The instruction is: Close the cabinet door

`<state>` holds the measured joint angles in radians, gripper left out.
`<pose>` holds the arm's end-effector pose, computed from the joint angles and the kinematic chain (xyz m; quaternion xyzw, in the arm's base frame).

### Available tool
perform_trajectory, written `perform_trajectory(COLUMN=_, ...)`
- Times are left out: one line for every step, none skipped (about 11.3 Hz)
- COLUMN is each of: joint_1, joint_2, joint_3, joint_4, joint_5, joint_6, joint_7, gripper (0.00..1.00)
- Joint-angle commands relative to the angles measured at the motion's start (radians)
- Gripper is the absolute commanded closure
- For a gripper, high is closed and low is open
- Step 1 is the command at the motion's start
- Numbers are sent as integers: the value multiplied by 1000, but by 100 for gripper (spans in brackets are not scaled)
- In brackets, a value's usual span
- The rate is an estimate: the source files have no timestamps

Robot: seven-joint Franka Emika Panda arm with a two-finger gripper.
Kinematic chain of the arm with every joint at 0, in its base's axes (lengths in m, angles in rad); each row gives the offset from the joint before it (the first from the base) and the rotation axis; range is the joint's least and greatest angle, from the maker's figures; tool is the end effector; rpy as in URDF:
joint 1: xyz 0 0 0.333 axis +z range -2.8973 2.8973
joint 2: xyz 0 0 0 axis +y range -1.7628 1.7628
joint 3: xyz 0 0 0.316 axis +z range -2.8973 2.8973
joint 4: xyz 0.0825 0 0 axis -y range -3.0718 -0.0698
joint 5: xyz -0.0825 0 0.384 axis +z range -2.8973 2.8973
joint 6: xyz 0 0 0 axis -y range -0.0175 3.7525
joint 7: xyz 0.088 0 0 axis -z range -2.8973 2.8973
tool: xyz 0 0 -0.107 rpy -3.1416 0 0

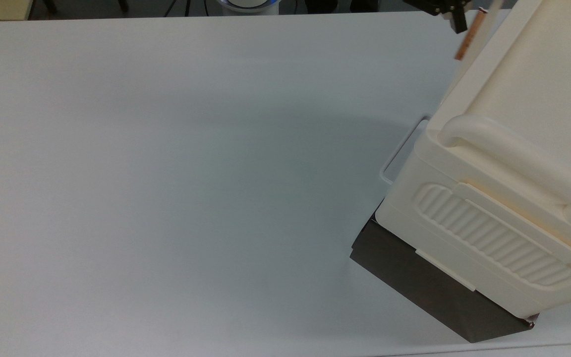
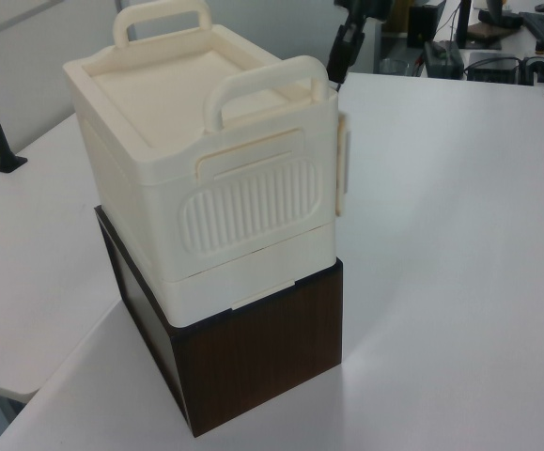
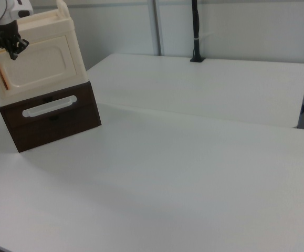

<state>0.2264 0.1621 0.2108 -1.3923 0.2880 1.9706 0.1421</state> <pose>0.5753 0.2748 0.6634 -0.9596 -0.1104 -0.1525 0.2092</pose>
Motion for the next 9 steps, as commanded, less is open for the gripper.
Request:
perform_trajectory(joint_1=13, joint_2=13, joint_3=-11, joint_4=-4, joint_5=0, joint_6=77, joint_7=5, gripper=100)
perform_trajectory(joint_1=11, joint_2=13, joint_3=-19, joint_4=-4, joint_5=-3, joint_6=77, joint_7=-1, gripper=100)
perform_trajectory(joint_1=7, joint_2=13, joint_3=-21, joint_4=-8, joint_5=-3, joint_6=77, joint_7=-7, gripper=100)
perform_trajectory(joint_1=4, joint_2=20, joint_3=-21, joint_4=-8, joint_5=-6, joint_6=79, joint_7=-6, gripper=100)
perform_trajectory(joint_1=7, joint_2=31, joint_3=-21, joint_4=-8, joint_5=-4, joint_6=80, joint_7=-4, gripper=100)
perform_trajectory(joint_1=14, joint_2=34, joint_3=-19, joint_4=-8, joint_5=-1, joint_6=111, joint_7=-4, gripper=100)
perform_trajectory(joint_1=18, joint_2=36, joint_3=-16, joint_4=-10, joint_5=2, joint_6=161, joint_7=-3, gripper=100)
perform_trajectory(joint_1=25, joint_2=45, joint_3=-13, joint_4=-11, joint_5=3, joint_6=187, joint_7=-3, gripper=100)
perform_trajectory(joint_1=30, joint_2=57, joint_3=-13, joint_4=-10, joint_5=3, joint_6=194, joint_7=-4, gripper=100)
